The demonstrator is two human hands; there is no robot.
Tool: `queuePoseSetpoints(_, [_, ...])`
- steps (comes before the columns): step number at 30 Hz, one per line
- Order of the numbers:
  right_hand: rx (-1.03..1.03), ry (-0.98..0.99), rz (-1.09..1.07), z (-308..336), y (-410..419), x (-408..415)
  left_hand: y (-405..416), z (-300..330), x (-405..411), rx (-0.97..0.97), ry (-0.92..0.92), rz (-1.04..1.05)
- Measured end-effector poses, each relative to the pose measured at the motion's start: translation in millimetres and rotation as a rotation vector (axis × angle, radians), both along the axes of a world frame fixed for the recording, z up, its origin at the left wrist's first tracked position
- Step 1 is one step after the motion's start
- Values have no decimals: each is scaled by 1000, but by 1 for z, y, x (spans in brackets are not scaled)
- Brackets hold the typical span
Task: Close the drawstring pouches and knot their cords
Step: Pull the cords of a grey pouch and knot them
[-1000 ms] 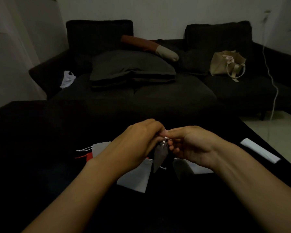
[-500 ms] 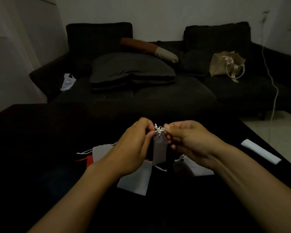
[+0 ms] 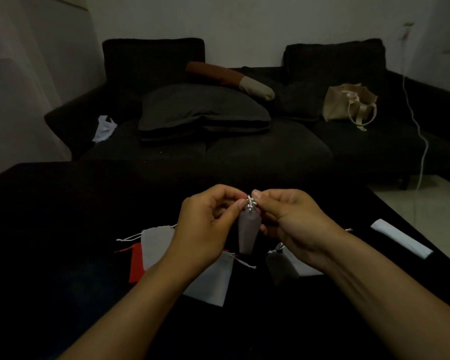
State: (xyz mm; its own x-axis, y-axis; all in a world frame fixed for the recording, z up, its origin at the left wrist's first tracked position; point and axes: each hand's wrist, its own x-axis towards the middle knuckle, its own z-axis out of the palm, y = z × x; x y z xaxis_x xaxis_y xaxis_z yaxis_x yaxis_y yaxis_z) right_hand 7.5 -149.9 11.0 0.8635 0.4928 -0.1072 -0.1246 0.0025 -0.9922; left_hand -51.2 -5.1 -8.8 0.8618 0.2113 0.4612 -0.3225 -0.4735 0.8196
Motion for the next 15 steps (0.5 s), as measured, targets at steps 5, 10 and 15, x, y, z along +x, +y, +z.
queuePoseSetpoints(5, [52, -12, -17, -3, 3, -1, -1, -1, 1, -157, 1, 62])
queuePoseSetpoints(10, [-46, -164, -57, -4, 2, 1, 1, 3, -1, -41, -45, 123])
queuePoseSetpoints(15, [-185, -433, -124, -7, 1, 3, 3, 3, -1, 46, -44, 119])
